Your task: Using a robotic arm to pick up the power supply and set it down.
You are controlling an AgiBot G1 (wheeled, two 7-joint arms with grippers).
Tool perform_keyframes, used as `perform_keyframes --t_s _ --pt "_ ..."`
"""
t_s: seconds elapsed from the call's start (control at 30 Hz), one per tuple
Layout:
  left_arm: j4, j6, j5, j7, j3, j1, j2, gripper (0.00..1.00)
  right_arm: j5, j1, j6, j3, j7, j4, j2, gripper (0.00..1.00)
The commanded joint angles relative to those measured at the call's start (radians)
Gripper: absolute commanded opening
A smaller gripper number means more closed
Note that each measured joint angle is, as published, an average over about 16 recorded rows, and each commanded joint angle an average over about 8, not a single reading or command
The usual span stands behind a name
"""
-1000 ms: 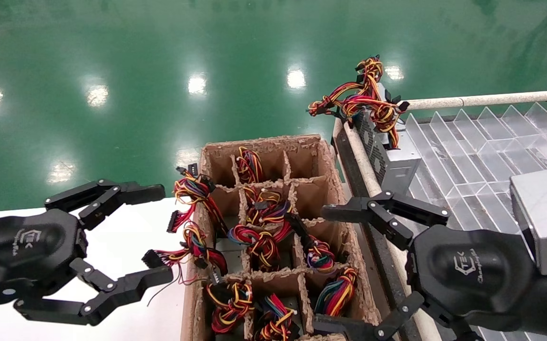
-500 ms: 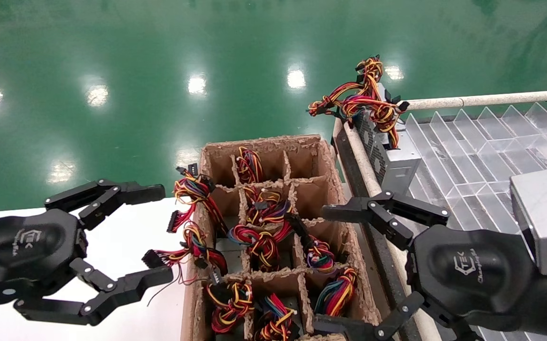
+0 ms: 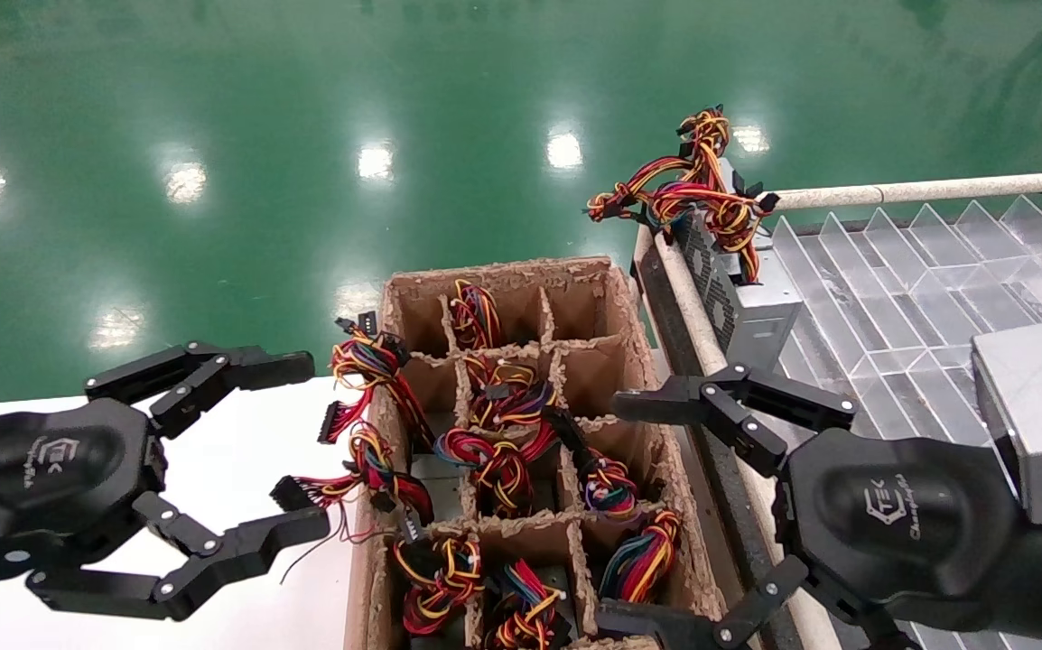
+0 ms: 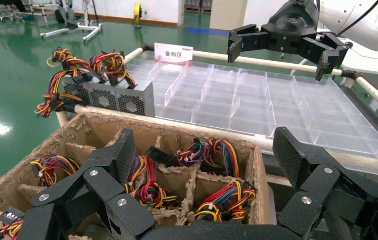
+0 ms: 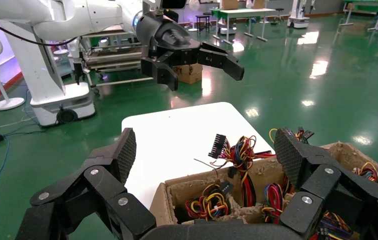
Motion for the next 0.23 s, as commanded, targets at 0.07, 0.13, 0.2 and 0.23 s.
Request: perform_keyframes --t_s 0.07,0.13,0.2,0.23 --pt "0.000 0.000 0.000 0.000 0.000 0.000 0.000 1.00 0.000 0.000 0.000 0.000 0.000 0.000 0.000 1.00" --pt "0.000 0.000 0.000 0.000 0.000 0.000 0.000 1.00 0.000 0.000 0.000 0.000 0.000 0.000 0.000 1.00" --pt "0.000 0.000 0.000 0.000 0.000 0.000 0.000 1.00 0.000 0.000 0.000 0.000 0.000 0.000 0.000 1.00" --pt "0.000 0.000 0.000 0.000 0.000 0.000 0.000 1.00 0.000 0.000 0.000 0.000 0.000 0.000 0.000 1.00"
